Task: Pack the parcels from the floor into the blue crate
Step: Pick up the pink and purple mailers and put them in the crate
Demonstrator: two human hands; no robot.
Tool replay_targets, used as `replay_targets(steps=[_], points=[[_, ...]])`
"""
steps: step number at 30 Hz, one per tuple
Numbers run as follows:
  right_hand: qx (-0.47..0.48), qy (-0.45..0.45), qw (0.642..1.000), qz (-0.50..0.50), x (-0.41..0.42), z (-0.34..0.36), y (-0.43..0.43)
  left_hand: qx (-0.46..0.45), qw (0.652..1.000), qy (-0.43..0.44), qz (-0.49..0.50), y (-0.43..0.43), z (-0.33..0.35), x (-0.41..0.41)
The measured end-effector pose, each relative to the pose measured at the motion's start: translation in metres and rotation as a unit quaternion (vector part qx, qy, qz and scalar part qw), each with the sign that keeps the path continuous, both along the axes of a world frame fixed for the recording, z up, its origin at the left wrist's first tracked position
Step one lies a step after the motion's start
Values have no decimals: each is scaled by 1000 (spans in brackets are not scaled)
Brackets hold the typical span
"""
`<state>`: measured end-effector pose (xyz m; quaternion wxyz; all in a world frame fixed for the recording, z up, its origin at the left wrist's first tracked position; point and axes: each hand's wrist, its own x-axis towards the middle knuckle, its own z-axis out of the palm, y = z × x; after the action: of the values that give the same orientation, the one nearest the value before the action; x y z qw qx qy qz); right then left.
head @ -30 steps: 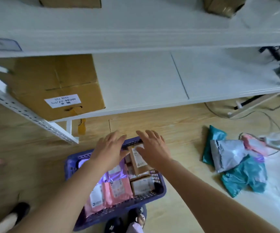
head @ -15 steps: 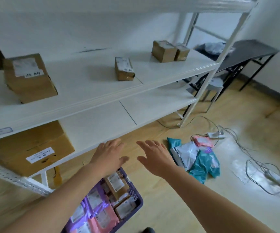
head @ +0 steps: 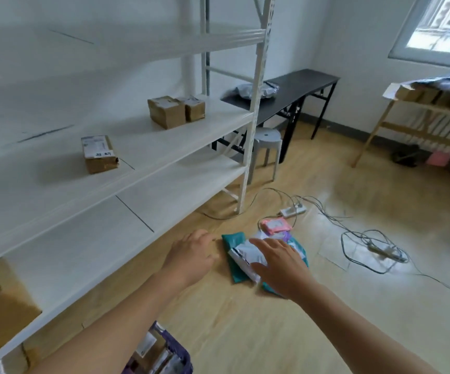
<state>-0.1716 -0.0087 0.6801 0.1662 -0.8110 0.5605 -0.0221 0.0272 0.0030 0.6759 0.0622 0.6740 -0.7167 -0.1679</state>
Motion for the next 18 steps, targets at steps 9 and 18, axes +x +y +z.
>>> replay_targets(steps=[9, 18], points=[[32, 14, 997, -62, -167, -26, -76, 58, 998, 23, -17, -104, -34, -164], [86, 26, 991, -95, -282, -54, -151, 114, 993, 33, -21, -182, -58, -255]])
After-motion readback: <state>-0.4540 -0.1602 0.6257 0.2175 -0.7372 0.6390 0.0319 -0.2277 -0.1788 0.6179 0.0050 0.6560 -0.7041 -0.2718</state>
